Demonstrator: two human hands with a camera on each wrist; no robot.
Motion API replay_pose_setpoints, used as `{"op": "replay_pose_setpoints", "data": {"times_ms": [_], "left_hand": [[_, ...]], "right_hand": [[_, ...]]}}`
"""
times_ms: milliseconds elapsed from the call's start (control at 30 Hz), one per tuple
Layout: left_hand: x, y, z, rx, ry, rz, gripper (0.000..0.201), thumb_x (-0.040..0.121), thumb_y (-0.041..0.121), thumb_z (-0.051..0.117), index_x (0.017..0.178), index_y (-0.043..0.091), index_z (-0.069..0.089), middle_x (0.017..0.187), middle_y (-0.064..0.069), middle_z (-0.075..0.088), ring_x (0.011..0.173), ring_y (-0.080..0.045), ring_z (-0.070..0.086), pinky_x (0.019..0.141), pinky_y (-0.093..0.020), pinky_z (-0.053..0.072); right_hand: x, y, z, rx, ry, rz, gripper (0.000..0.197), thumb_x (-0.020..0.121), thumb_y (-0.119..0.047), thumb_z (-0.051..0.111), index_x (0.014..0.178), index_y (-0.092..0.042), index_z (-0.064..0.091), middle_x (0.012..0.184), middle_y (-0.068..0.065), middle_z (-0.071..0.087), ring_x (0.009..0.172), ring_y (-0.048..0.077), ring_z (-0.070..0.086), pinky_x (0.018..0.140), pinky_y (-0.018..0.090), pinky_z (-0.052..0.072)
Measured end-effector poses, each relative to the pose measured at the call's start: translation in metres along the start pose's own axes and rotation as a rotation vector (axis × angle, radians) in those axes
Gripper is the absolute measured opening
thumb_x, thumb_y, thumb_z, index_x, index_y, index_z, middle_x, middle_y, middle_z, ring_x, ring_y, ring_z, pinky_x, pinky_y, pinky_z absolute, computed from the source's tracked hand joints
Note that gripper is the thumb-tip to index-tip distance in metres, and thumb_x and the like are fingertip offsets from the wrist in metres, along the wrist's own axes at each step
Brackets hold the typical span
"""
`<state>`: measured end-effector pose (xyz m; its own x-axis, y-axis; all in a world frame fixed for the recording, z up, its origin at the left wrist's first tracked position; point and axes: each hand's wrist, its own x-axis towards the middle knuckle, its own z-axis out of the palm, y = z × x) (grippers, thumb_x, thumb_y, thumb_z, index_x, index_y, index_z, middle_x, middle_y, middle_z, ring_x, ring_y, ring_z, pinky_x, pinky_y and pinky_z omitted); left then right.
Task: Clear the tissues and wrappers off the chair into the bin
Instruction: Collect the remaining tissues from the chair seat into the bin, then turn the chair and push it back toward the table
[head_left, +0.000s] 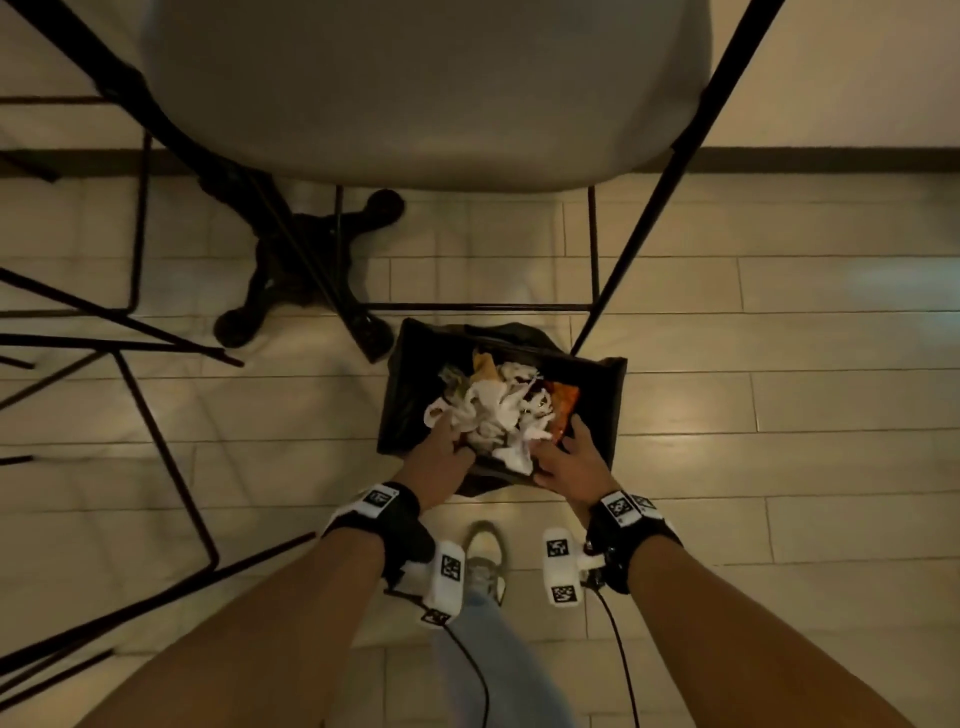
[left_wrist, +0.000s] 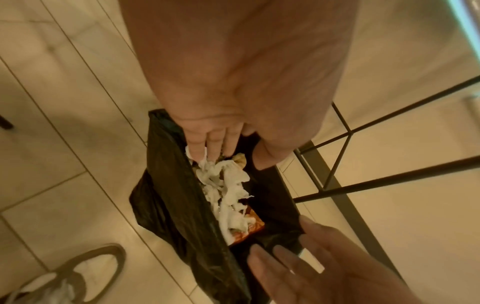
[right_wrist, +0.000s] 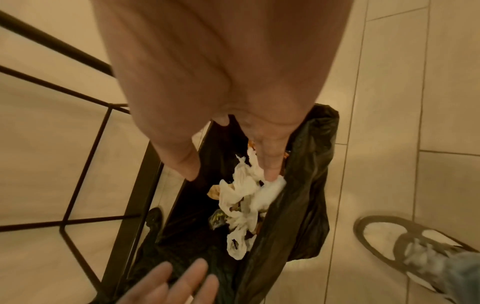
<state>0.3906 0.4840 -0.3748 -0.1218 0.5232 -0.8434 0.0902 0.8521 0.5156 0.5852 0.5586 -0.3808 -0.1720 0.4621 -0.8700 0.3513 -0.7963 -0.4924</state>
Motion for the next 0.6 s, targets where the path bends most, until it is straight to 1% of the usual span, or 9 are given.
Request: {"op": "replay_pose_setpoints", "data": {"times_ms": [33,100,133,200,267,333,400,500,600], "left_hand": [[-0.011,0.001,-0.003,0.018,-0.021,-0.024,0.072,0.103,0.018,0.051,0.164,0.021,0.013,0.162,-0.009,0.039,0.144,-0.031,0.045,0.115,-0.040,0.041],[-0.033,0.001,-0.009,0.057,-0.044,-0.047,0.067,0.104,0.024,0.051,0.163,0.023,0.020,0.153,-0.008,0.050,0.130,-0.029,0.056,0.104,-0.036,0.047],[-0.046,0.004,-0.013,0.089,-0.041,-0.041,0.063,0.104,0.027,0.051,0.162,0.022,0.025,0.150,-0.008,0.053,0.126,-0.028,0.058,0.102,-0.036,0.048],[-0.072,0.008,-0.024,0.157,-0.027,-0.014,0.054,0.104,0.030,0.051,0.156,0.019,0.039,0.144,-0.010,0.057,0.126,-0.027,0.058,0.105,-0.036,0.047],[-0.107,0.016,-0.037,0.214,-0.016,0.026,0.045,0.105,0.032,0.050,0.148,0.018,0.050,0.138,-0.009,0.061,0.121,-0.027,0.061,0.099,-0.034,0.047],[-0.147,0.021,-0.052,0.226,0.007,0.077,0.038,0.105,0.032,0.050,0.140,0.019,0.056,0.131,-0.008,0.064,0.115,-0.025,0.063,0.091,-0.032,0.047],[-0.191,0.021,-0.070,0.180,0.028,0.120,0.033,0.104,0.030,0.050,0.134,0.020,0.059,0.126,-0.008,0.066,0.107,-0.021,0.064,0.087,-0.029,0.049],[-0.261,0.015,-0.104,0.163,0.084,0.178,0.029,0.104,0.030,0.051,0.132,0.024,0.059,0.116,-0.004,0.066,0.099,-0.017,0.064,0.078,-0.021,0.046],[-0.326,-0.005,-0.141,0.200,0.113,0.253,0.029,0.102,0.031,0.053,0.129,0.024,0.061,0.098,0.002,0.066,0.084,-0.013,0.062,0.074,-0.025,0.047]], "right_hand": [[-0.005,0.001,-0.002,-0.001,0.015,-0.015,0.071,0.099,-0.012,0.064,0.146,-0.044,0.020,0.117,-0.015,0.049,0.115,0.022,0.052,0.105,0.047,0.048],[-0.017,-0.003,-0.007,-0.006,0.019,-0.034,0.073,0.097,-0.016,0.066,0.157,-0.032,0.026,0.128,-0.009,0.049,0.113,0.020,0.054,0.102,0.045,0.051],[-0.022,-0.008,-0.008,-0.001,0.007,-0.003,0.072,0.092,-0.021,0.073,0.154,-0.022,0.037,0.130,-0.003,0.054,0.105,0.021,0.059,0.091,0.041,0.055],[-0.034,-0.015,-0.012,0.026,-0.045,0.113,0.060,0.067,-0.032,0.091,0.117,-0.016,0.063,0.106,0.010,0.067,0.075,0.020,0.060,0.064,0.033,0.054],[-0.051,-0.015,-0.013,0.045,-0.084,0.211,0.051,0.046,-0.032,0.092,0.081,-0.021,0.056,0.078,0.007,0.059,0.058,0.022,0.046,0.051,0.028,0.044],[-0.079,-0.021,-0.004,-0.020,-0.070,0.245,0.033,0.056,-0.024,0.079,0.074,-0.022,0.051,0.071,0.007,0.051,0.052,0.023,0.039,0.049,0.025,0.034],[-0.115,-0.026,0.012,-0.162,-0.022,0.143,0.008,0.072,-0.023,0.063,0.078,-0.021,0.058,0.078,0.012,0.057,0.056,0.024,0.049,0.052,0.027,0.037],[-0.182,-0.034,0.046,-0.311,-0.039,-0.034,0.005,0.090,-0.020,0.059,0.090,-0.020,0.063,0.084,0.015,0.063,0.066,0.027,0.056,0.054,0.031,0.043],[-0.245,-0.036,0.081,-0.444,-0.030,-0.143,0.011,0.099,-0.019,0.053,0.098,-0.019,0.064,0.090,0.016,0.070,0.070,0.026,0.063,0.057,0.034,0.049]]}}
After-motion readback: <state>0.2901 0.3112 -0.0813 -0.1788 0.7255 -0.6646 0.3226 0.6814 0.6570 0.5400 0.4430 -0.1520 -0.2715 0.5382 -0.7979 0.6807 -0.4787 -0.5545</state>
